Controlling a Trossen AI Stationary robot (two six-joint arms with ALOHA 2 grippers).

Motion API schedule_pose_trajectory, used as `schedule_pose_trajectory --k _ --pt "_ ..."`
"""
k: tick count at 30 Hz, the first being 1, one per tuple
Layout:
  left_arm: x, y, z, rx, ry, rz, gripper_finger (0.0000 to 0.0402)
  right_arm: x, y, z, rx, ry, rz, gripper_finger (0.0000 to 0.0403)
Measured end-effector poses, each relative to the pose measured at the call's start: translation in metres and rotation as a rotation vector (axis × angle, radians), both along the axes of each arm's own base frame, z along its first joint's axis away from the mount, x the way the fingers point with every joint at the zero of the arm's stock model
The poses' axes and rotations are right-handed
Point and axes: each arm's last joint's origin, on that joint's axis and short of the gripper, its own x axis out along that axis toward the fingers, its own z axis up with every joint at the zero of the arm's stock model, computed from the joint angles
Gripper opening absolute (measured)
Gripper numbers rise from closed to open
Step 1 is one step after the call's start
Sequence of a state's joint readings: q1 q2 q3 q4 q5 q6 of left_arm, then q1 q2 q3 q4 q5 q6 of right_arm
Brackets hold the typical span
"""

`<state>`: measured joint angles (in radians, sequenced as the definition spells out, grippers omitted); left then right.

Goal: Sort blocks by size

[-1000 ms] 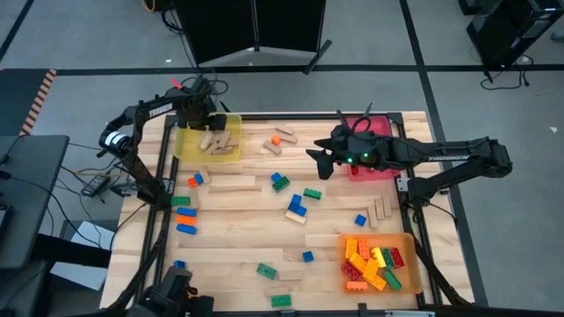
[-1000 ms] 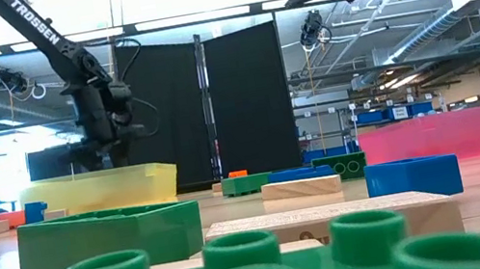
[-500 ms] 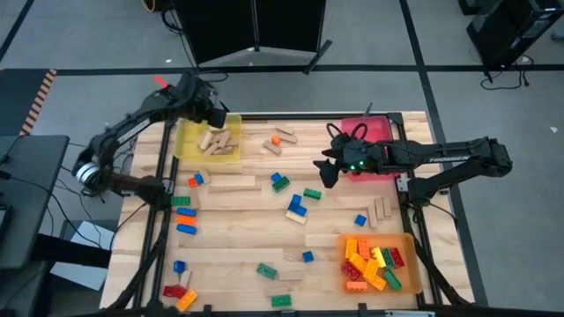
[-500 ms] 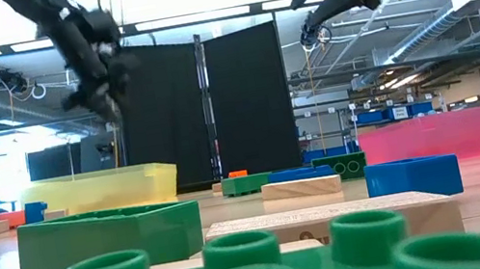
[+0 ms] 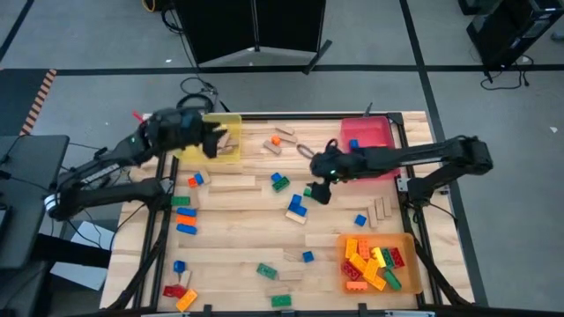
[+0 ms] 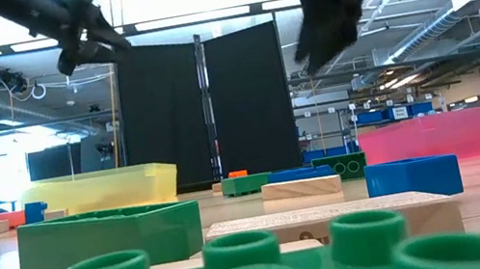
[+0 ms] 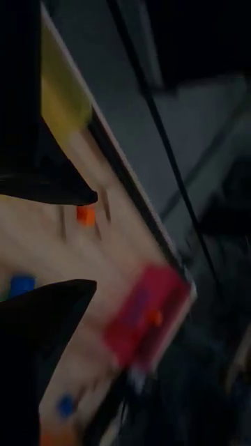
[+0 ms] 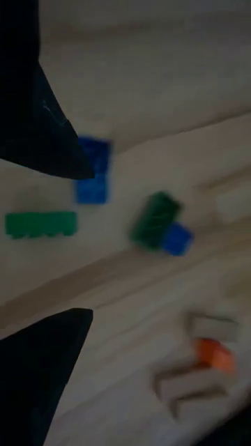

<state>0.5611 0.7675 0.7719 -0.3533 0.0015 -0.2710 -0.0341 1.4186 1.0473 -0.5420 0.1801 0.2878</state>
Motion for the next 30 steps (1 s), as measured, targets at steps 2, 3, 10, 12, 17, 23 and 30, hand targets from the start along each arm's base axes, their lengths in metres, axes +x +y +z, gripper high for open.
schedule_pose_trajectory --k 2,3,10,12,17,23,30 --pt "0.000 -0.010 -0.010 0.020 -0.053 -0.069 0.0191 0.006 0.000 -0.014 -0.022 0.076 0.038 0.0333" --pt "0.000 -0.013 -0.015 0.025 -0.086 -0.090 0.0191 0.008 0.000 -0.021 -0.028 0.113 0.058 0.0333" --pt "-0.001 -0.028 -0.057 -0.009 -0.209 -0.148 0.0191 0.022 0.000 -0.065 0.011 0.289 0.114 0.0312" --pt "-0.001 -0.029 -0.068 -0.027 -0.208 -0.149 0.0191 0.026 0.001 -0.078 0.032 0.329 0.123 0.0304" --pt "-0.001 -0.030 -0.087 -0.094 -0.179 -0.137 0.0191 0.032 0.000 -0.104 0.043 0.414 0.121 0.0284" --pt "-0.001 -0.030 -0.090 -0.115 -0.183 -0.131 0.0191 0.036 0.001 -0.121 0.074 0.453 0.131 0.0246" --pt "-0.001 -0.030 -0.086 -0.092 -0.212 -0.136 0.0191 0.037 0.001 -0.122 0.081 0.443 0.135 0.0181"
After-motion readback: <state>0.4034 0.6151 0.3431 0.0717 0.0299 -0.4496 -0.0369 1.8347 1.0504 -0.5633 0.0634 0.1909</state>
